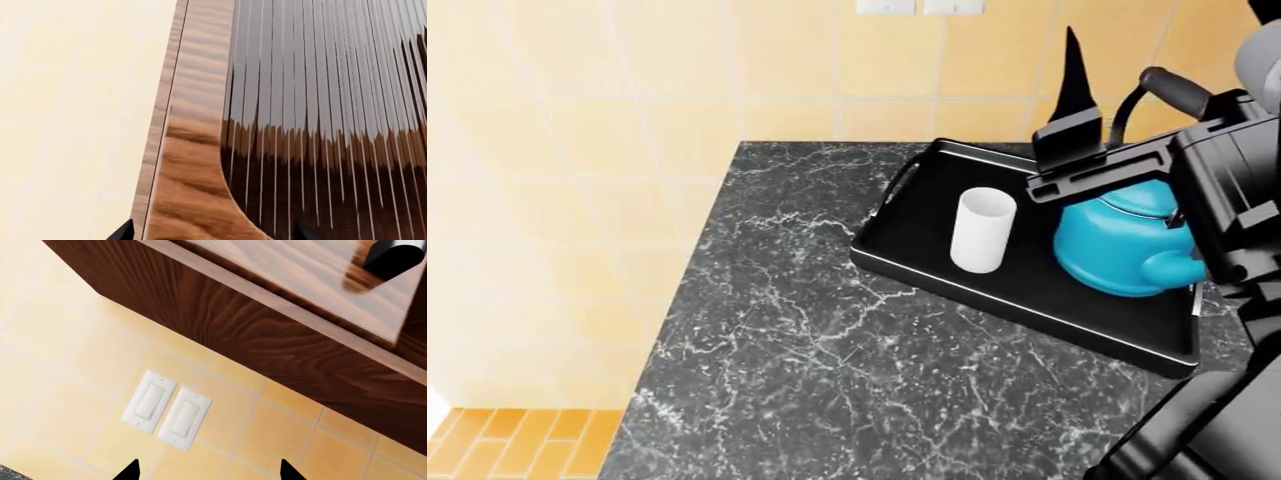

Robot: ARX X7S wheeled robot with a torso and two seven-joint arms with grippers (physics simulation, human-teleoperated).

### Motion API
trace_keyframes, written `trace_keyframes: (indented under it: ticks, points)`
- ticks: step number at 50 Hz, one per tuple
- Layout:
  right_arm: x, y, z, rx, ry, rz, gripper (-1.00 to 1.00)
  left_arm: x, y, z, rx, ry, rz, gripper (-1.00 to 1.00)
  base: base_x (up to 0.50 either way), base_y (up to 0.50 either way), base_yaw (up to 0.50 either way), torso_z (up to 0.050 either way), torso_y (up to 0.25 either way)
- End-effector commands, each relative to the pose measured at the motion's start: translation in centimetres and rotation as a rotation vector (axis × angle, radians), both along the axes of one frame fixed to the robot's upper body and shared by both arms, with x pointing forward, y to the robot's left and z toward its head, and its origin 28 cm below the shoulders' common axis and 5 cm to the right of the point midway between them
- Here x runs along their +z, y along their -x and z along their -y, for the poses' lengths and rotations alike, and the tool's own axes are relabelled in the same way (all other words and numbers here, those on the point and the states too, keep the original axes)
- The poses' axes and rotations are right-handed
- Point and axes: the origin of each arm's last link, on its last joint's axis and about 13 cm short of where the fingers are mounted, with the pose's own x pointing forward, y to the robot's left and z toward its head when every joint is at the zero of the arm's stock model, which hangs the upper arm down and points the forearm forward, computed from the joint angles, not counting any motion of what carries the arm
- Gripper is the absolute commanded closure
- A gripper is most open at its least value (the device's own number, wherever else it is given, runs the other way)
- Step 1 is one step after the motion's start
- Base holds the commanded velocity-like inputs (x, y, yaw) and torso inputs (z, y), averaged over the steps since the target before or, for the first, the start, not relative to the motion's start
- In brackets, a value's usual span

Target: Pick the kettle from the counter and place it on the tray. Then pick the mug from the cabinet and place it on the tray. Then close the cabinet doors.

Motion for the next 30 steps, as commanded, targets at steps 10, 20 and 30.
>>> trace_keyframes:
  ticks: [10,20,30]
  points:
    - [0.0,-0.3,-0.2,0.014,-0.002,0.005,-1.00,-5.6,-0.3,-1.3,0.023,-0.022,-0.073,-1.00,0.00,0.00,0.00,0.000,0.000]
    - [0.2,-0.7,-0.3,0.019,0.001,0.007,-1.00,-7.5,-1.7,-1.8,0.053,-0.017,-0.113,-1.00,0.00,0.00,0.00,0.000,0.000]
    - [0.3,-0.9,-0.5,0.017,0.008,0.006,-1.00,-8.8,-1.2,-2.0,0.042,-0.034,-0.122,-1.00,0.00,0.00,0.00,0.000,0.000]
